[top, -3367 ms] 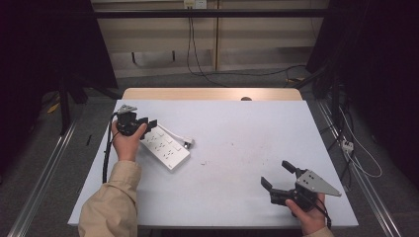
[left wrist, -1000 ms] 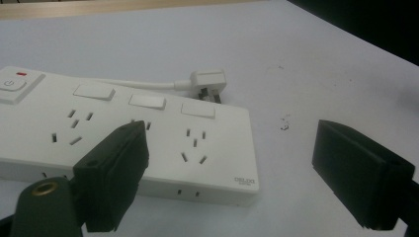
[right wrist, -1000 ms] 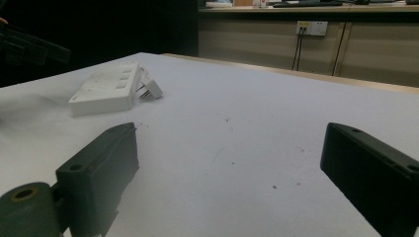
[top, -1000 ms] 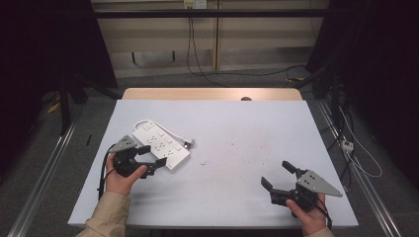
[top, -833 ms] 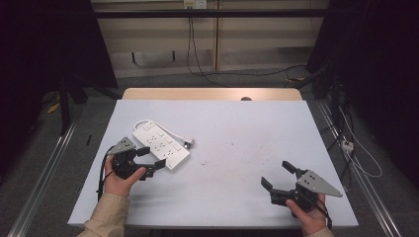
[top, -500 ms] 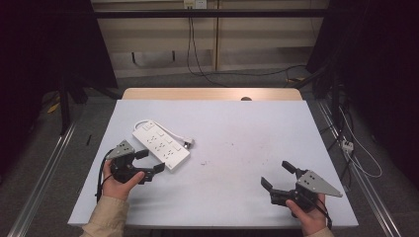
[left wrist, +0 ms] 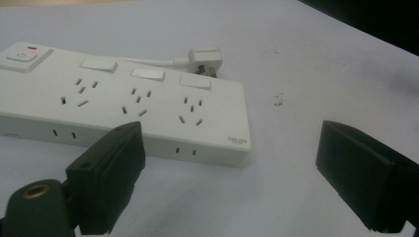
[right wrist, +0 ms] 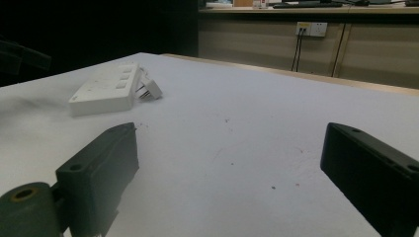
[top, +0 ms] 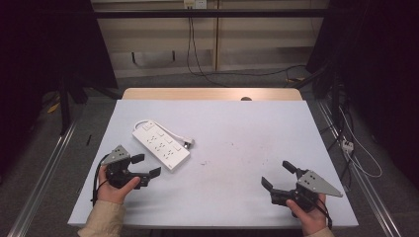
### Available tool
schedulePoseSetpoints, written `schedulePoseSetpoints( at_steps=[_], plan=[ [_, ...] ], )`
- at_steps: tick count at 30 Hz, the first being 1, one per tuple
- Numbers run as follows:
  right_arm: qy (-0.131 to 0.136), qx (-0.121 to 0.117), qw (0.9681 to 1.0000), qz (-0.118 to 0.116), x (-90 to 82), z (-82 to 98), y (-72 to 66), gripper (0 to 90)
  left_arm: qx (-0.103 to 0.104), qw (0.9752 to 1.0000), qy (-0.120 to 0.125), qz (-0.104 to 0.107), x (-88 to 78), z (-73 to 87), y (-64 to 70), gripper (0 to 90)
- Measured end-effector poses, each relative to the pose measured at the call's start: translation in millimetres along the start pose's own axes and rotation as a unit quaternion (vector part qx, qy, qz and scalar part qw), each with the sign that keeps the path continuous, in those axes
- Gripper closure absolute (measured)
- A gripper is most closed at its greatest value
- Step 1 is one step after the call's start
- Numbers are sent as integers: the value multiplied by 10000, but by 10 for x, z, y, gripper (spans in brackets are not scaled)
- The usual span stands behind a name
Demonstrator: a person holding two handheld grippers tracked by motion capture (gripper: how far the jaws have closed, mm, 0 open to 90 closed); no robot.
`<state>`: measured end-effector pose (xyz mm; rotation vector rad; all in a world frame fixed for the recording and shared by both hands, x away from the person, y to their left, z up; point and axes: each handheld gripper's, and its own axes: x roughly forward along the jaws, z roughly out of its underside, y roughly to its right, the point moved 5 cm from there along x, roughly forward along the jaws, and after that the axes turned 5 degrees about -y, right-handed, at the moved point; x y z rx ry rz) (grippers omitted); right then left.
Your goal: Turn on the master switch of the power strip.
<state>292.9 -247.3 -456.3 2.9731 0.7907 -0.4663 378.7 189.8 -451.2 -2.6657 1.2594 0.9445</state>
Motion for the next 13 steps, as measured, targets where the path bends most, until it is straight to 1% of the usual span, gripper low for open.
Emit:
schedulePoseSetpoints(
  at_steps=[1, 2, 3, 6, 9, 13],
  plan=[
    [-7, 8, 10000, -3, 1, 1, -3, 74, 18, 10000, 8, 13, -7, 9, -1, 113],
    [-11, 8, 10000, -5, 3, 1, -5, 74, -8, 10000, 21, 11, -14, 18, 4, 112],
    [-14, 10, 10000, -4, 4, 0, -6, 74, 12, 10000, -11, -15, -23, 31, -1, 112],
    [-22, 6, 10000, -7, 6, 2, -4, 74, -54, 10000, -28, -23, -40, 71, -1, 109],
    [-31, 12, 10000, -7, 7, 6, 3, 74, -22, 9999, -114, -120, -42, 109, -17, 98],
    [-36, 8, 10000, -7, 9, 6, 7, 74, -42, 9998, -105, -189, -48, 118, -36, 88]
  ],
)
